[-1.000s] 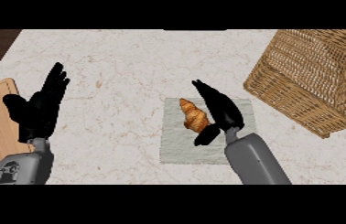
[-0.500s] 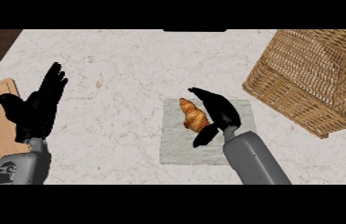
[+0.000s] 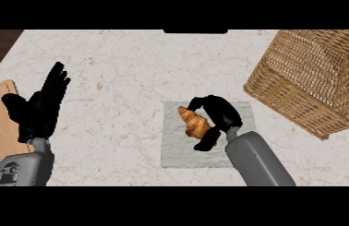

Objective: Pick the croissant from the placemat and place it in the basket

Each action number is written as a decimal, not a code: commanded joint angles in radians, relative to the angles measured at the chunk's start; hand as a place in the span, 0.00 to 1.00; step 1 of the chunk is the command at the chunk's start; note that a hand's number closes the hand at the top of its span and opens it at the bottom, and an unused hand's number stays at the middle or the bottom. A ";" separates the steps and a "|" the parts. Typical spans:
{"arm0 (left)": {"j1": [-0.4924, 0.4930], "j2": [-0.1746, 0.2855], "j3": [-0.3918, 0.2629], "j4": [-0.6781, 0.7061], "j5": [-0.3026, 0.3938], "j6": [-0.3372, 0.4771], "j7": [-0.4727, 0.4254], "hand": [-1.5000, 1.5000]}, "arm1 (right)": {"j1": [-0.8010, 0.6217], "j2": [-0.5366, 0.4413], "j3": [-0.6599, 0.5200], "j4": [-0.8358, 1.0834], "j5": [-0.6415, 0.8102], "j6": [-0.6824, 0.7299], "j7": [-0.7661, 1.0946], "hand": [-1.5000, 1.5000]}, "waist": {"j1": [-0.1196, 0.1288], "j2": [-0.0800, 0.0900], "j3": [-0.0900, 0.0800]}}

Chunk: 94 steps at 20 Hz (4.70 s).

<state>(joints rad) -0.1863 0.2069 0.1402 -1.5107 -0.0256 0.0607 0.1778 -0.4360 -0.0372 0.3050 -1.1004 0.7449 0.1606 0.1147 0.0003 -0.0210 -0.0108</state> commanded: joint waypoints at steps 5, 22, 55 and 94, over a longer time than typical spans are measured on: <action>-0.015 0.013 -0.002 -0.003 0.001 -0.019 0.016 0.50 | 0.037 0.035 0.051 0.162 -0.045 -0.222 0.049 1.00 | 0.023 0.027 0.012; -0.012 -0.008 -0.008 0.019 -0.016 0.002 0.007 0.50 | 0.159 0.035 0.216 -0.237 -0.387 -0.760 0.049 1.00 | 0.004 0.018 0.012; -0.022 -0.008 0.029 0.097 -0.002 -0.026 -0.079 0.50 | -0.561 -0.165 -0.339 -0.063 -0.042 -0.519 0.588 1.00 | 0.010 0.024 0.010; -0.084 -0.026 0.004 0.073 -0.026 -0.011 0.002 0.50 | -0.695 -0.514 -0.266 0.708 0.267 -0.592 0.025 1.00 | 0.033 0.034 0.011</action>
<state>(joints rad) -0.2294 0.1862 0.1467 -1.4683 -0.0490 0.0430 0.1619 -1.0686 -0.5567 0.0233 -0.4785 0.9530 -0.3933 0.1453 0.0274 0.0109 -0.0003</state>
